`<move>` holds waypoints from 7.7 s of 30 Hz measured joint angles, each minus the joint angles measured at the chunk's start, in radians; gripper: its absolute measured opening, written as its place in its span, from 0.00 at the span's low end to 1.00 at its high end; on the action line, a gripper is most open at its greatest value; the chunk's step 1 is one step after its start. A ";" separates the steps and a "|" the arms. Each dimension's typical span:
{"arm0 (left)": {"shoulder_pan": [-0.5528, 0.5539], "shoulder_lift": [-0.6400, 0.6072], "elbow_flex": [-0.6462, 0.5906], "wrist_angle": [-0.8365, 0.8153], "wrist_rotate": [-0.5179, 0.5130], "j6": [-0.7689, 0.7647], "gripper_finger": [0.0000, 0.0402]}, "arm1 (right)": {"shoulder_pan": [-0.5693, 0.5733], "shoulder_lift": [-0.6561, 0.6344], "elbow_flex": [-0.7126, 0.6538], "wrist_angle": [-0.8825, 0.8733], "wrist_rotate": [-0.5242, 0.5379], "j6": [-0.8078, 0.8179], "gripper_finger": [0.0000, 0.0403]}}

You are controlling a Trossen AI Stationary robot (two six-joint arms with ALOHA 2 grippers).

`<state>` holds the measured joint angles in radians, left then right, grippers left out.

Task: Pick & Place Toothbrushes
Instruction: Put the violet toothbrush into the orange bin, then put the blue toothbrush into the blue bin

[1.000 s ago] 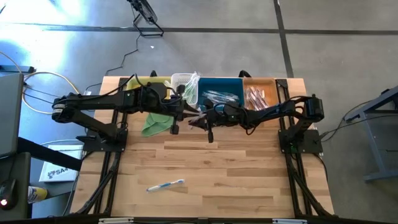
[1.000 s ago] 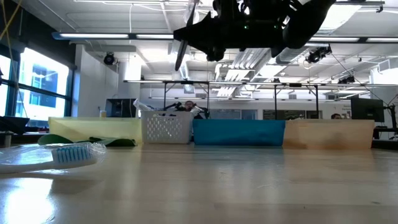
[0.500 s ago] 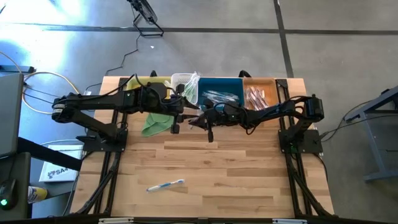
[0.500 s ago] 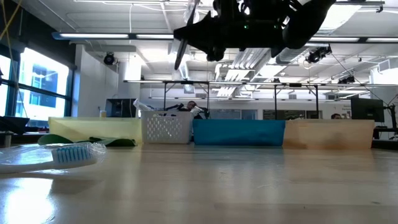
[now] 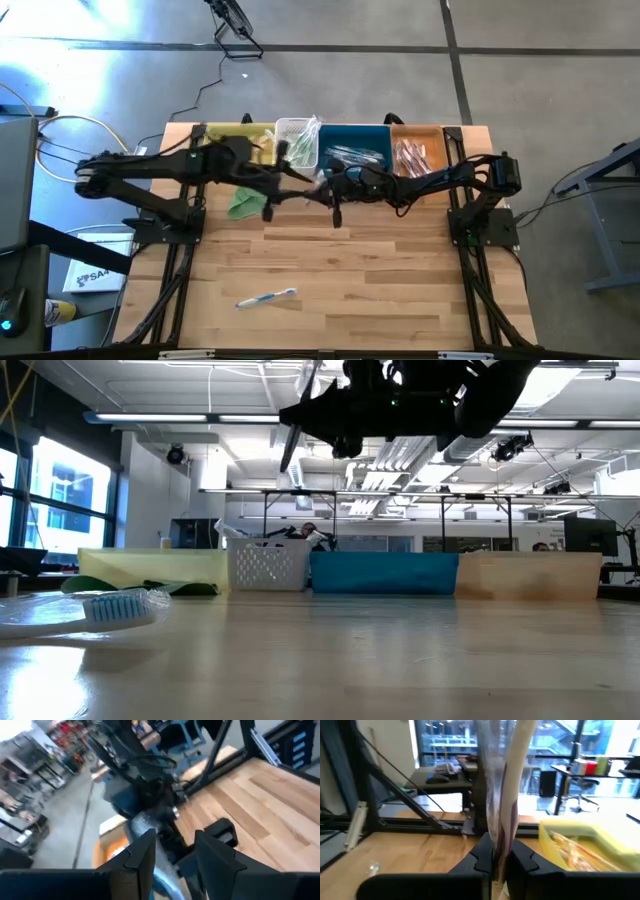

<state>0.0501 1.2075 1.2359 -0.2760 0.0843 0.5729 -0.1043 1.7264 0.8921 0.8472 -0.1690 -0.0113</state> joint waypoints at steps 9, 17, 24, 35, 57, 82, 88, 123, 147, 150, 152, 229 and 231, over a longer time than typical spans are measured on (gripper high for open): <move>0.001 -0.262 -0.272 0.167 -0.042 -0.046 0.33 | 0.000 -0.019 0.000 -0.087 0.063 -0.012 0.04; 0.001 -0.473 -0.533 0.313 -0.073 -0.121 0.33 | 0.000 -0.212 0.000 -0.414 0.322 -0.068 0.04; 0.002 -0.591 -0.628 0.304 -0.077 -0.160 0.33 | -0.005 -0.424 0.000 -0.744 0.494 -0.030 0.04; 0.002 -0.611 -0.664 0.303 -0.076 -0.163 0.33 | -0.180 -0.684 -0.147 -0.998 0.553 0.137 0.04; 0.002 -0.608 -0.664 0.303 -0.064 -0.189 0.33 | -0.626 -0.746 -0.387 -1.143 0.472 0.386 0.04; 0.002 -0.608 -0.664 0.303 -0.061 -0.211 0.33 | -0.703 -0.646 -0.387 -1.180 0.345 0.426 0.25; 0.002 -0.608 -0.664 0.303 -0.061 -0.212 0.33 | -0.703 -0.680 -0.387 -1.180 0.332 0.426 0.42; 0.002 -0.608 -0.664 0.334 -0.062 -0.264 0.33 | -0.394 -0.918 -0.386 -0.762 -0.278 0.007 0.08; -0.339 -0.233 -0.577 0.430 -0.215 -0.289 0.33 | -0.377 -0.918 -0.386 -0.782 -0.281 0.052 0.01; -0.401 -0.182 -0.520 0.383 -0.262 -0.293 0.33 | -0.377 -0.918 -0.386 -0.787 -0.283 0.052 0.01; -0.440 -0.152 -0.470 0.294 -0.315 -0.325 0.33 | -0.376 -0.918 -0.386 -0.788 -0.283 0.056 0.01; -0.568 0.652 -0.100 -0.122 -0.091 -1.131 0.33 | -0.299 -0.867 -0.386 -0.911 -0.275 0.060 0.01; -0.568 0.652 -0.100 -0.122 -0.092 -1.131 0.31 | -0.299 -0.867 -0.386 -0.912 -0.275 0.060 0.01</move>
<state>-0.5179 1.8595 1.1355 -0.3977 -0.0073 -0.5585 -0.4034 0.8593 0.5060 -0.0643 -0.4442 0.0483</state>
